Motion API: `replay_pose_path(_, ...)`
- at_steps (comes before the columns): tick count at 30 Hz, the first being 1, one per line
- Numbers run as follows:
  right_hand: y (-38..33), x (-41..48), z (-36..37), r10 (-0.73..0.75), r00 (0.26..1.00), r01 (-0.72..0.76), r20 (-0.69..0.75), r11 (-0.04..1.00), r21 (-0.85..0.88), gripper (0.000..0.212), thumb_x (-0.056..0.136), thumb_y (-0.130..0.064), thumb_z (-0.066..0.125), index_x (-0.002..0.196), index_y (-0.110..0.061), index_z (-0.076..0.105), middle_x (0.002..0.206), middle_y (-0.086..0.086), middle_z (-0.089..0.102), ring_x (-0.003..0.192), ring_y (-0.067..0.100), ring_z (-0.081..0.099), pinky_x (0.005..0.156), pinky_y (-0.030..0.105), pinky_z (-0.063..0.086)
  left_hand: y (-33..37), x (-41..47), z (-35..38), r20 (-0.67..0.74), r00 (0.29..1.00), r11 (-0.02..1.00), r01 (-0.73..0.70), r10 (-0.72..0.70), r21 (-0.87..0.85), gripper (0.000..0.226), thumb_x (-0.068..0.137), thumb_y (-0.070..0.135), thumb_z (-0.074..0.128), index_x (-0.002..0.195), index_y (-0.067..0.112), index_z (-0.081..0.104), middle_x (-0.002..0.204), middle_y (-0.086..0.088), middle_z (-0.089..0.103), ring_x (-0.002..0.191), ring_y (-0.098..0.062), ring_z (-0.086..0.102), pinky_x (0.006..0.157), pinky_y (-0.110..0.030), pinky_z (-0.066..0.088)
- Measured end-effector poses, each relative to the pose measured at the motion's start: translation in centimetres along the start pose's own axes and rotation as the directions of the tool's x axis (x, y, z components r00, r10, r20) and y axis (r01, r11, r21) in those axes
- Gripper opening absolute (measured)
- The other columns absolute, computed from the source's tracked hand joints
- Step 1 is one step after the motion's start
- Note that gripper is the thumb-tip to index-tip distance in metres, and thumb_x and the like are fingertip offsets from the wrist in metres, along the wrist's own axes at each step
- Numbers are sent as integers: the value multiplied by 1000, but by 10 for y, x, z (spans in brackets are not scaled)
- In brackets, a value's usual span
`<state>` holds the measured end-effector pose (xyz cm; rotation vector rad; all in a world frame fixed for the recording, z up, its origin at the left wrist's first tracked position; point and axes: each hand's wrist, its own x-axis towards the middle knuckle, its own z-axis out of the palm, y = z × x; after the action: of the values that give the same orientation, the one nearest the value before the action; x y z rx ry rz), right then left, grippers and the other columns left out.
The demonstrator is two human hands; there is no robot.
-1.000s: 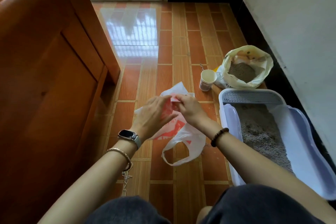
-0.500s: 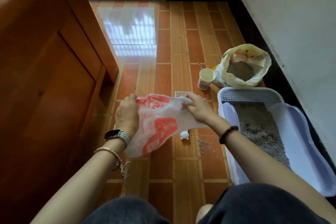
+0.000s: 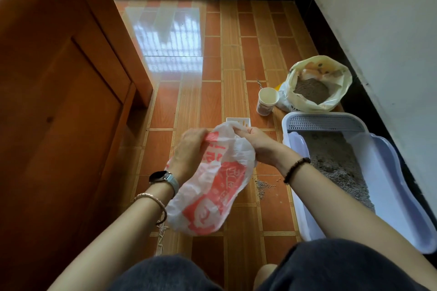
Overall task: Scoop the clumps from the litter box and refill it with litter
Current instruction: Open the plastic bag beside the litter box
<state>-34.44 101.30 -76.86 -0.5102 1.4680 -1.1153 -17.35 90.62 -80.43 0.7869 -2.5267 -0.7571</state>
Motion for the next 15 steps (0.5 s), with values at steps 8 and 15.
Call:
replay_pose_path(8, 13, 16, -11, -355, 840, 113, -410, 855, -507, 33, 80, -22, 71, 108, -17, 55, 106, 3, 57, 101, 22, 58, 86, 42, 54, 11, 5, -5, 56, 890, 830, 444, -453, -338, 37, 100, 26, 38, 76, 4, 56, 64, -4, 54, 54, -15, 46, 52, -34, 38)
replay_pose_path(15, 13, 3, 29, -677, 736, 328, 5, 351, -877, 59, 84, -63, 48, 124, -20, 53, 125, -1, 50, 116, 14, 40, 99, 32, 29, 18, 11, -8, 207, 692, 457, 641, -691, -617, 33, 94, 35, 42, 74, 14, 58, 62, -6, 57, 51, -18, 49, 50, -28, 38)
